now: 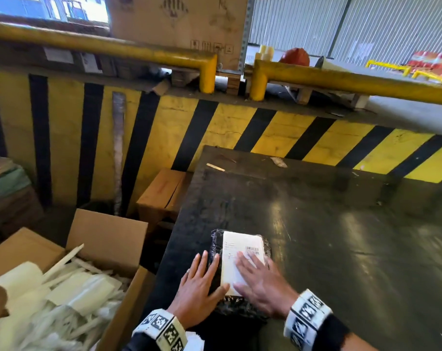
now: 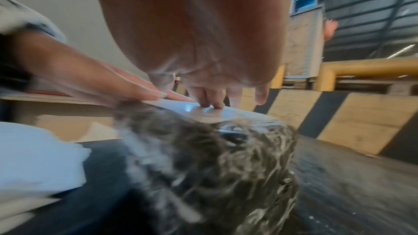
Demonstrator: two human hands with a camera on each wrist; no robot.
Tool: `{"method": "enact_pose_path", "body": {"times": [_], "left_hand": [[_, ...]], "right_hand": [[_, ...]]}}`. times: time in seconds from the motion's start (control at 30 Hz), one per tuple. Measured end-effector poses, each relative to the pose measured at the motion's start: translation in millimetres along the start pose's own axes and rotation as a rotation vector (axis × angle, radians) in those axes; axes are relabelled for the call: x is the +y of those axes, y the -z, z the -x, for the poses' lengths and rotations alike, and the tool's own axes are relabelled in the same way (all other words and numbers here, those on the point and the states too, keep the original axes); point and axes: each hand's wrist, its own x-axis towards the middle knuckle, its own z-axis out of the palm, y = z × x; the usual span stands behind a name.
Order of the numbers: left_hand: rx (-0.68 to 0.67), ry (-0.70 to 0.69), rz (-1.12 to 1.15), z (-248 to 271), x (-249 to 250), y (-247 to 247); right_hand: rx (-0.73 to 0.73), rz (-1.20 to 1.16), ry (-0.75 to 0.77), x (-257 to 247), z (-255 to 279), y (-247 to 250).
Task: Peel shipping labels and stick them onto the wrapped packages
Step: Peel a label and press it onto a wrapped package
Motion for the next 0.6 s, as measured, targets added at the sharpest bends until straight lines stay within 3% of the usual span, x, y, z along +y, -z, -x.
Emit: {"method": "enact_pose_path", "body": {"times": [0.13,0.47,0.6], "left_hand": [[-0.059,0.036,0.088,0,2,-2],[-0.058,0.102,0.072,-1,2,-6],[-0.068,0.116,0.053,0,1,-5]], "right_hand": [[-0.054,0.091,0.067,2,-2,-1],[-0.052,0.091,-0.07,1,-89,38],[-0.002,0.061,-0.039,0,-78,30]]}}
